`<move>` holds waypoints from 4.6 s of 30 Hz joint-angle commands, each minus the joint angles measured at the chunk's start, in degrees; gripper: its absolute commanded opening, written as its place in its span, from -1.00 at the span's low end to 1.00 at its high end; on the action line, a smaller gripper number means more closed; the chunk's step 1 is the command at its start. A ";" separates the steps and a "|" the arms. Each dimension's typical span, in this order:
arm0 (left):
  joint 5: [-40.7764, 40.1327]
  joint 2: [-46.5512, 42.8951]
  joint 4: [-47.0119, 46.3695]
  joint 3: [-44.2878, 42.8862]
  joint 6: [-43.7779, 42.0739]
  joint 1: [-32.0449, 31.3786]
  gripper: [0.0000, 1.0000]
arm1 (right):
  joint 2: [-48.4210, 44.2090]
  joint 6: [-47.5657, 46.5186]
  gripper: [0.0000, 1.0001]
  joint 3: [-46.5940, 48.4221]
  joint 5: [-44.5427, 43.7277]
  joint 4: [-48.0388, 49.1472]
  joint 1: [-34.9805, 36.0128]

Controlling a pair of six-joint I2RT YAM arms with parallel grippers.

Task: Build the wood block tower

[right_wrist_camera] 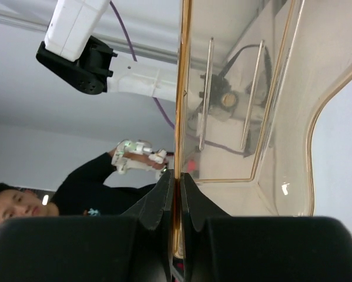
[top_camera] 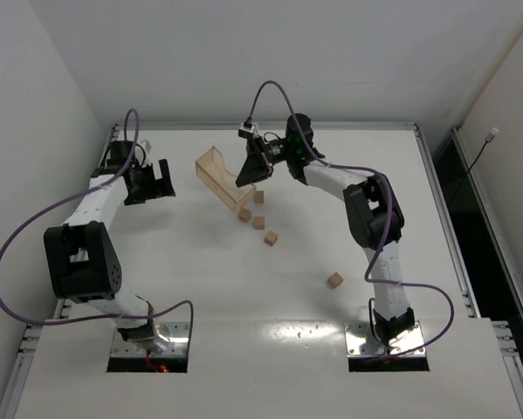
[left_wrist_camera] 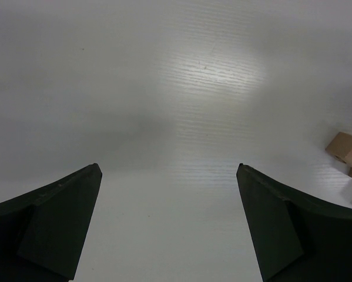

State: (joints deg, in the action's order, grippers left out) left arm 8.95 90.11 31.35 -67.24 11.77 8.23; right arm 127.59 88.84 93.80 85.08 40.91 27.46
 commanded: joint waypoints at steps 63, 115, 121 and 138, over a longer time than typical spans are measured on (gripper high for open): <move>-2.89 -2.65 -2.61 -2.99 -3.77 -15.17 1.00 | -26.73 -108.00 0.25 -6.59 -67.78 -71.22 -34.06; -5.52 -0.46 -3.66 -3.25 -4.30 -15.70 1.00 | -36.64 -133.23 0.24 -43.18 -69.25 -94.78 -1.10; -5.52 0.07 -3.67 -3.25 -4.83 -15.70 1.00 | -34.26 -130.15 0.24 -43.17 -72.25 -92.24 1.45; -6.05 0.60 -3.67 -3.77 -4.83 -15.70 1.00 | -28.54 -123.38 -0.26 -40.89 -79.28 -93.55 8.30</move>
State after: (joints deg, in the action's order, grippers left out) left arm 3.16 90.76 29.10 -69.04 7.57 -7.09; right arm 97.89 -36.38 51.07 7.57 -52.80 34.68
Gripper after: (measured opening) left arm 0.996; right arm 0.424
